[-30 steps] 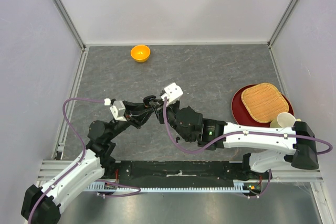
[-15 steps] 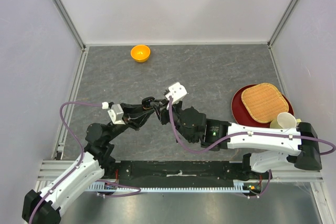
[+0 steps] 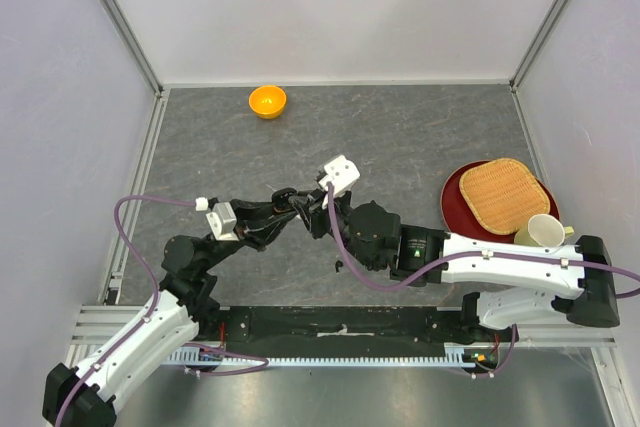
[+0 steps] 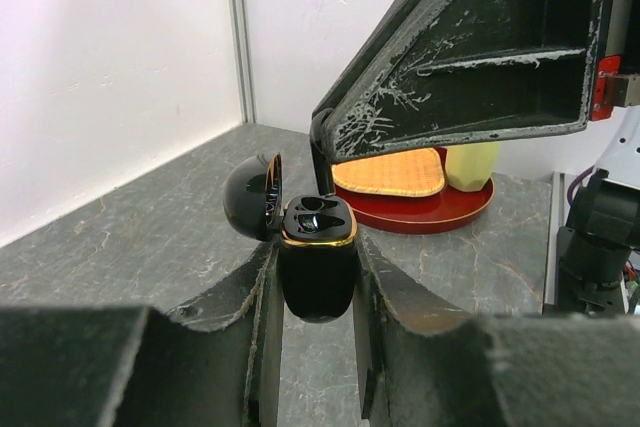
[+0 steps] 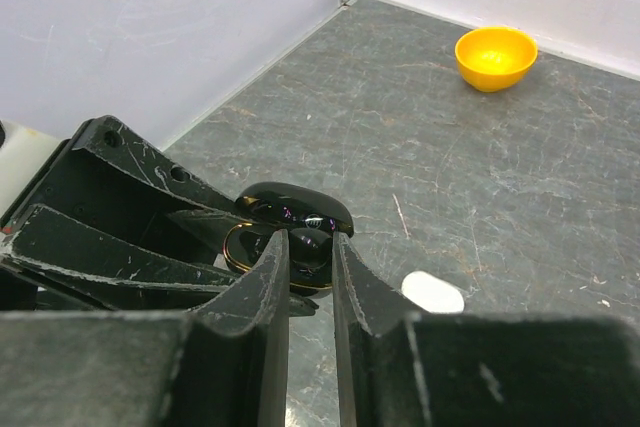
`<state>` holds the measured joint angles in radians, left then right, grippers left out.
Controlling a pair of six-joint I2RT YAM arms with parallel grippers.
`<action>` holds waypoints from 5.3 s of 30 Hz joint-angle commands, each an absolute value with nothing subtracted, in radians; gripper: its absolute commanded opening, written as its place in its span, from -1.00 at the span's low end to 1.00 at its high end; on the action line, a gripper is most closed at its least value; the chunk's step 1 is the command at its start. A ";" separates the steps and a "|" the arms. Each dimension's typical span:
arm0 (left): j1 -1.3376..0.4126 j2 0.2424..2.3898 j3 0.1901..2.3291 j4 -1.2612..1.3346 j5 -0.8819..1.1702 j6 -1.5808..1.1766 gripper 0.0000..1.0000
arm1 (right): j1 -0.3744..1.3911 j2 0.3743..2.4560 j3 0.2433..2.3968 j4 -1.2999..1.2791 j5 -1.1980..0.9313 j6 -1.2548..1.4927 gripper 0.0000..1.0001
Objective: Insert the wireless bluetooth earbuds into the charging case
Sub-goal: Place the earbud in the charging case, then pick up the earbud from the center of the board.
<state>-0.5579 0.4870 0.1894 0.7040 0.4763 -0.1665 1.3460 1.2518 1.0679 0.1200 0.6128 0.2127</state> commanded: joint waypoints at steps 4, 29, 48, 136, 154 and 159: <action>-0.555 0.482 0.212 0.721 0.514 -0.138 -0.96 | 1.347 1.275 1.115 0.129 0.583 0.177 -1.00; -0.555 0.472 0.198 0.753 0.414 -0.161 -0.96 | 1.355 1.316 1.135 0.063 0.586 0.081 -1.00; -0.555 0.479 0.193 0.767 0.406 -0.155 -0.96 | 1.356 1.299 1.187 0.024 0.624 0.233 0.39; -0.555 0.505 0.203 0.801 0.405 -0.114 -0.95 | 0.870 1.322 1.065 0.149 -0.419 0.901 0.68; -0.555 0.350 0.210 0.575 0.285 -0.049 -0.96 | 0.850 1.033 0.936 -0.356 0.245 1.034 0.96; -0.555 0.285 0.222 0.506 0.282 -0.040 -0.96 | 0.830 0.969 0.796 -0.385 0.341 1.166 0.96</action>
<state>-0.5568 0.3271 0.1898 0.5591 0.3122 -0.0956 0.8402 1.0000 0.8734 -0.2779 0.1642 1.0004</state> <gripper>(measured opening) 0.345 0.979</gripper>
